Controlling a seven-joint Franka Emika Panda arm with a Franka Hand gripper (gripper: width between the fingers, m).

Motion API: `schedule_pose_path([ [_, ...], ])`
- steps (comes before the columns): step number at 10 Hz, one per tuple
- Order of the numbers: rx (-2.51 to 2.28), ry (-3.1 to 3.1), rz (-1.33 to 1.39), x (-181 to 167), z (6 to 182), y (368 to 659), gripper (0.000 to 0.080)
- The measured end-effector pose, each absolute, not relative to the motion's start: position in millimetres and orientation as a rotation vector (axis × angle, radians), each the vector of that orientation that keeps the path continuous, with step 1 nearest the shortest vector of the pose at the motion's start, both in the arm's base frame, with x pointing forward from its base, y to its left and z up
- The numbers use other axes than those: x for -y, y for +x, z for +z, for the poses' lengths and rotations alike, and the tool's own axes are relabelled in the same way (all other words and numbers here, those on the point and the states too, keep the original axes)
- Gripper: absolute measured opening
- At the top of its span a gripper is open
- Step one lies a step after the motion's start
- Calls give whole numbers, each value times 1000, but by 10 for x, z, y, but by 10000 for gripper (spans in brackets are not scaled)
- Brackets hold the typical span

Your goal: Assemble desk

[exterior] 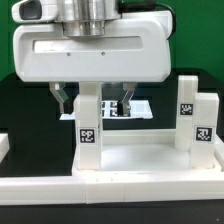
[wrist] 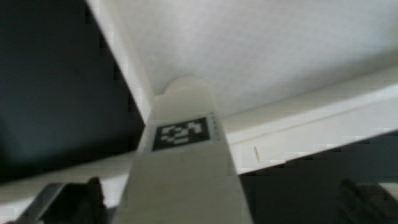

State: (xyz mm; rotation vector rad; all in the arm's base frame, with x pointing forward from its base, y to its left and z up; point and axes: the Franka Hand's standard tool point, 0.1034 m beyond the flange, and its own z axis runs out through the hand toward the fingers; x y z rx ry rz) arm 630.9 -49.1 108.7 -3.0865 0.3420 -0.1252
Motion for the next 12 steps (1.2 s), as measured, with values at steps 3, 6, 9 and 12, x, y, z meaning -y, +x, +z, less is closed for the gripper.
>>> schedule_pose_path([
  [3, -477, -3064, -122, 489, 1084, 6306, 515],
  [6, -759, -2999, -113, 489, 1079, 6301, 290],
  [9, -1171, -2852, -103, 507, 1081, 6301, 290],
  [12, -1929, -2294, -10, 463, 1074, 6293, 290],
])
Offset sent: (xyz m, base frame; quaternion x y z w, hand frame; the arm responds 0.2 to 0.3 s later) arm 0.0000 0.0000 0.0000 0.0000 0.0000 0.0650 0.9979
